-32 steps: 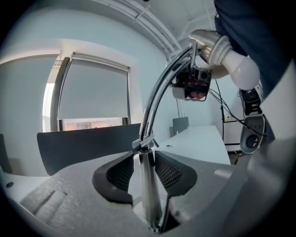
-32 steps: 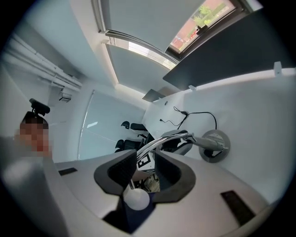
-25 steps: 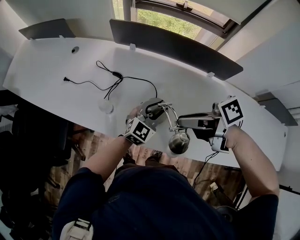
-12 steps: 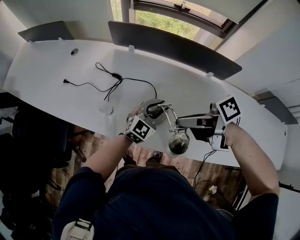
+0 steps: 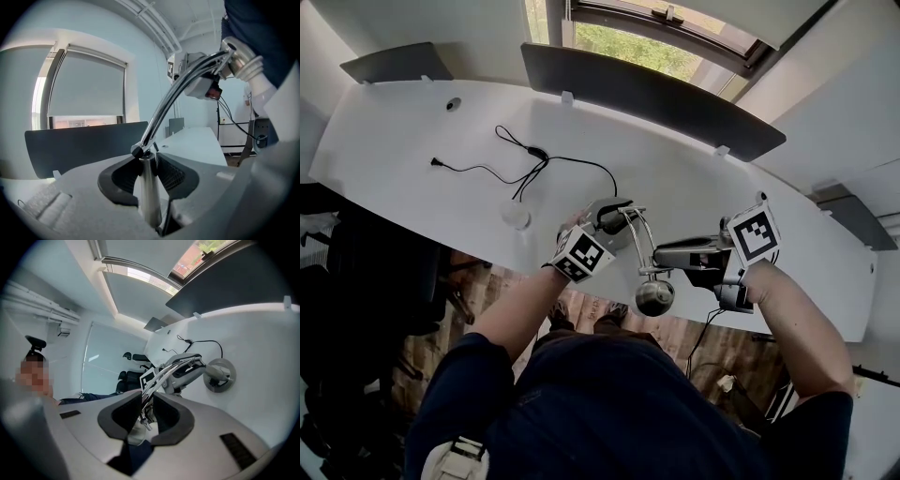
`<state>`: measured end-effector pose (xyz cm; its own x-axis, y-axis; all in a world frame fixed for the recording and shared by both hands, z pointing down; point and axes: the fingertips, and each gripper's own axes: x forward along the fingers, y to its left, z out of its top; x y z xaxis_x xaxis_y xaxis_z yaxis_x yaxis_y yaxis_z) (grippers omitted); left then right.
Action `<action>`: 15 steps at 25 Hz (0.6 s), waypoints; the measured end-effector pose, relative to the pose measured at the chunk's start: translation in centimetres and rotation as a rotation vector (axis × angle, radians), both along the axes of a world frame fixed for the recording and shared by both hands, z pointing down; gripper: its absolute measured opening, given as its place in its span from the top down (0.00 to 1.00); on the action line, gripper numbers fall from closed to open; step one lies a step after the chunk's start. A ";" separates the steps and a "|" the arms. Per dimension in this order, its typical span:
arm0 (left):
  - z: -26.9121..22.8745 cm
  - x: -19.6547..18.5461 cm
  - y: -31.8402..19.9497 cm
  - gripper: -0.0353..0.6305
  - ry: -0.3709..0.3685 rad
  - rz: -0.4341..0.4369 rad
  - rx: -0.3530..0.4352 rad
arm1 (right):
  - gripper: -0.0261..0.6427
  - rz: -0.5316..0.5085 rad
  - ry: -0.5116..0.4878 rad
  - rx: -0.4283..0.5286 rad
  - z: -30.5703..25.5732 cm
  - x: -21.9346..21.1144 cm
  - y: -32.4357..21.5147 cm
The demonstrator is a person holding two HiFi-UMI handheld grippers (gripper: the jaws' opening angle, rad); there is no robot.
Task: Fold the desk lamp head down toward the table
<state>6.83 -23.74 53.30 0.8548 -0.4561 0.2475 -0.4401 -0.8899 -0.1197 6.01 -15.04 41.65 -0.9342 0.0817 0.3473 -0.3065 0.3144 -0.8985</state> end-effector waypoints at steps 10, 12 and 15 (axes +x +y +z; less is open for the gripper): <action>-0.1 -0.1 0.1 0.77 0.037 0.031 -0.025 | 0.88 0.047 -0.035 -0.055 4.0 0.4 2.4; -0.1 -0.2 0.2 0.77 0.038 0.048 -0.030 | 0.88 0.068 -0.096 -0.049 4.1 0.3 2.4; 0.0 0.0 0.3 0.77 0.022 0.075 -0.021 | 0.89 0.076 -0.089 -0.037 5.4 0.4 3.0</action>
